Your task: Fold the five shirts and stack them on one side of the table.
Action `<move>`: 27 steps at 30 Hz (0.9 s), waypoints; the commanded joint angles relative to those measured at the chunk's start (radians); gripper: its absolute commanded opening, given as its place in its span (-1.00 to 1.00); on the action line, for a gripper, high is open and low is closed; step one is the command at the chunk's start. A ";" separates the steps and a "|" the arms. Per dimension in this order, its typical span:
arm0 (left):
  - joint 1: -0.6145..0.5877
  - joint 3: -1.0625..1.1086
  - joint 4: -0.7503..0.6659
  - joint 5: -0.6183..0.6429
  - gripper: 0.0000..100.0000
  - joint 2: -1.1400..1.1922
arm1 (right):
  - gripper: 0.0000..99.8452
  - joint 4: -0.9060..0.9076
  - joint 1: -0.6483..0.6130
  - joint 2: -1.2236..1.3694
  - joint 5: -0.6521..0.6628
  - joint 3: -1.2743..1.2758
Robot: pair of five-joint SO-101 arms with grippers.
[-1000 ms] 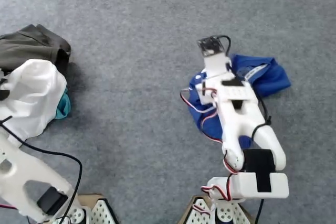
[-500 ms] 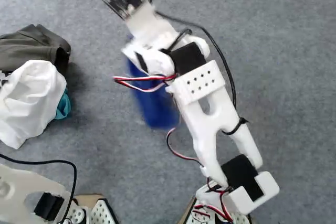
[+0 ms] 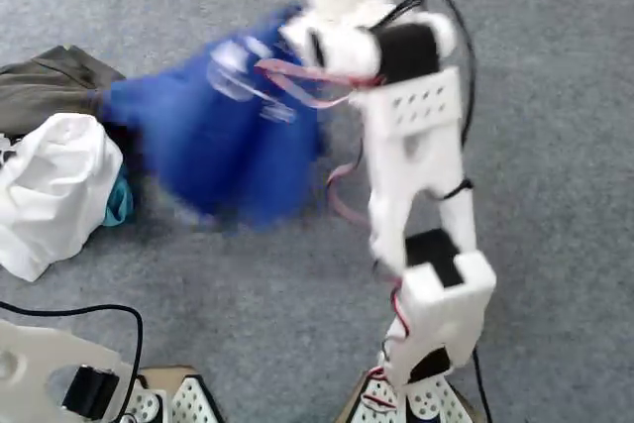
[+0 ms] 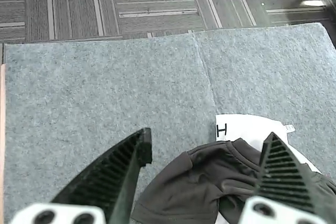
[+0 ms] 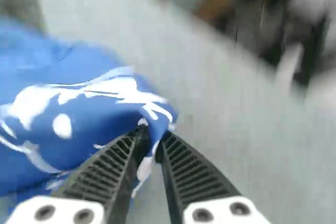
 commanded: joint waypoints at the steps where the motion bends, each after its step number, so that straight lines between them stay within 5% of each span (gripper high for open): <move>1: 0.025 -0.038 0.003 -0.008 -0.33 -0.049 | -0.97 0.109 0.158 0.081 0.028 0.044; 15: 0.449 0.070 0.006 -0.124 -0.45 -0.080 | -0.97 0.110 0.583 0.174 0.422 0.493; 21: 0.760 0.587 0.005 -0.064 -0.45 -0.296 | -0.97 0.110 0.769 0.067 0.551 0.621; 27: 1.251 1.280 -0.132 -0.054 -0.45 -0.571 | -0.97 0.112 0.891 0.039 0.692 0.684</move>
